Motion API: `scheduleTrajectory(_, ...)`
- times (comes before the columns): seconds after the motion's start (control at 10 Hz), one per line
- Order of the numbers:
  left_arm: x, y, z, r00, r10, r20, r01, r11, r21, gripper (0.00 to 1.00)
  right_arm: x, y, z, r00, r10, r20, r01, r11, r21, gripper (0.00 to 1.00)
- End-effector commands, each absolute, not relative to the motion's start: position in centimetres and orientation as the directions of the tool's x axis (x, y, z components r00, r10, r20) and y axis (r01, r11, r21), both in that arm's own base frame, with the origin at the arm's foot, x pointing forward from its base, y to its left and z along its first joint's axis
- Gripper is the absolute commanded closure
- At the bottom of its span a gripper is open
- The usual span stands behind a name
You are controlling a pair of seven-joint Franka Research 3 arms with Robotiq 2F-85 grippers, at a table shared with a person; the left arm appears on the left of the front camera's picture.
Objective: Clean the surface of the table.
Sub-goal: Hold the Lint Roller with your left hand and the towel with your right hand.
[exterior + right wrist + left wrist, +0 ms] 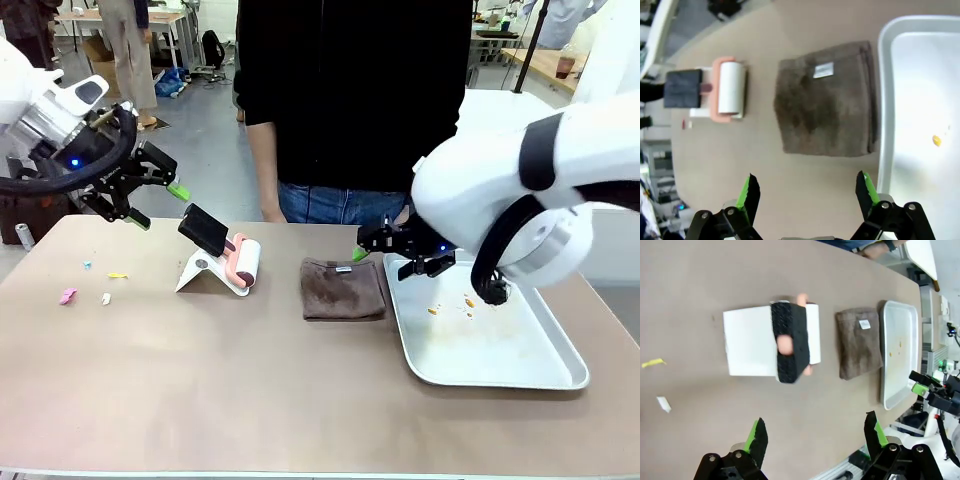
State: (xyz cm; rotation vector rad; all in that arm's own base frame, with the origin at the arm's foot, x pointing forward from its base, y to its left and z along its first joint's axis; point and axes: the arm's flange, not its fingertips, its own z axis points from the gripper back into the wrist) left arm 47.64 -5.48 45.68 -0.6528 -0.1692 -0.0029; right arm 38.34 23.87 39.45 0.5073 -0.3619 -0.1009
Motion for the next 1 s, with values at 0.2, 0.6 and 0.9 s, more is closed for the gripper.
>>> scheduleTrajectory(0.2,48.2,-4.9,45.1,0.986,0.054,0.159,0.052,0.804,-0.592,0.00,38.6,24.0,38.9,0.935,-0.213,0.283,0.050,0.870,0.490,0.00)
scheduleTrajectory(0.6,48.6,-5.0,44.7,0.986,0.060,0.158,0.046,0.806,-0.590,0.00,38.7,24.0,39.1,0.940,-0.221,0.258,0.066,0.865,0.498,0.00)
scheduleTrajectory(0.9,50.5,-6.5,43.7,0.980,0.062,0.189,0.069,0.783,-0.618,0.00,43.0,26.4,40.1,0.939,-0.185,0.290,0.094,0.949,0.301,0.00)
